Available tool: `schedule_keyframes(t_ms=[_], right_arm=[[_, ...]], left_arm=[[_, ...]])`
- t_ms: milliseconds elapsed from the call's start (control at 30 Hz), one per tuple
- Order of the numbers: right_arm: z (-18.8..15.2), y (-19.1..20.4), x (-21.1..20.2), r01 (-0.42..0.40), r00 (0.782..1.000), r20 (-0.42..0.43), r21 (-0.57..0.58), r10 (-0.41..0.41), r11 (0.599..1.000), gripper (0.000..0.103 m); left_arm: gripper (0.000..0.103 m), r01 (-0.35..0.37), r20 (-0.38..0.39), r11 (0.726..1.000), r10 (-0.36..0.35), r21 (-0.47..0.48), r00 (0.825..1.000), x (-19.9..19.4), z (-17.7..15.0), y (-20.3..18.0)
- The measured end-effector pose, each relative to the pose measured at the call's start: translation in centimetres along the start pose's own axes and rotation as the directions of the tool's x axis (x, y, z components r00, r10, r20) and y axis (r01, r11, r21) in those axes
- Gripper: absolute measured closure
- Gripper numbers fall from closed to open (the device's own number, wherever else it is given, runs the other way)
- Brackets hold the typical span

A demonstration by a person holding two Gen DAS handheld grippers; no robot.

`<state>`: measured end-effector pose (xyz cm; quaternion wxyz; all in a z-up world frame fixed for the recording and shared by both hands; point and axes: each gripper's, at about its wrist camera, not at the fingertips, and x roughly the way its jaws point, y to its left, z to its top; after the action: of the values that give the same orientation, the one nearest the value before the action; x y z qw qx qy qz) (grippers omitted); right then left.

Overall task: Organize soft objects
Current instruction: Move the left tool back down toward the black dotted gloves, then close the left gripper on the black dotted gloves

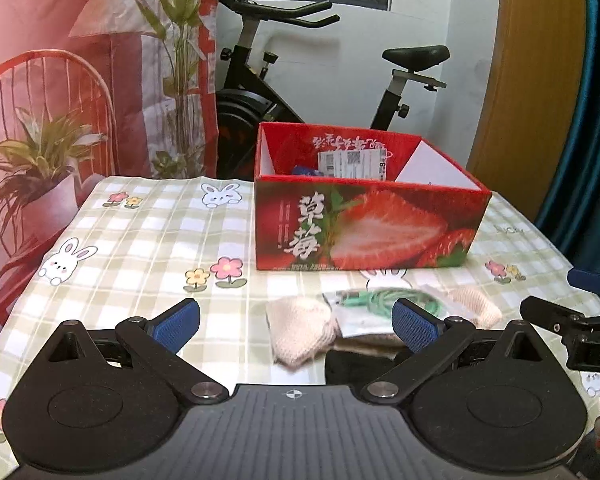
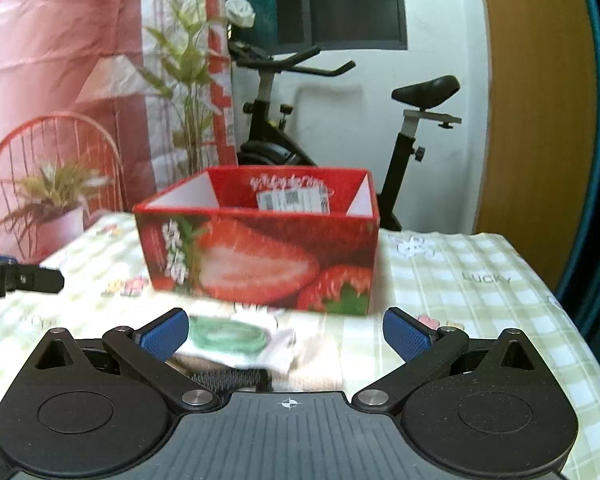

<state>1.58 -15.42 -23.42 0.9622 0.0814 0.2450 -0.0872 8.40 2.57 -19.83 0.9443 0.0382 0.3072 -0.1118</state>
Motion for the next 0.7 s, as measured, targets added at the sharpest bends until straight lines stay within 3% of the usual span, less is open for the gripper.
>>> schedule_keyframes(t_ms=[333, 700], right_arm=[[-2.4, 0.7, -0.4, -0.010, 0.998, -0.054, -0.013, 0.009, 1.000, 0.000], [-3.6, 0.4, 0.7, -0.007, 0.995, -0.095, 0.013, 0.008, 1.000, 0.001]], left_arm=[[0.000, -0.002, -0.067, 1.000, 0.003, 0.015, 0.998, -0.1, -4.0, -0.2], [0.000, 0.014, -0.084, 1.000, -0.016, -0.028, 0.996, 0.4, -4.8, 0.5]])
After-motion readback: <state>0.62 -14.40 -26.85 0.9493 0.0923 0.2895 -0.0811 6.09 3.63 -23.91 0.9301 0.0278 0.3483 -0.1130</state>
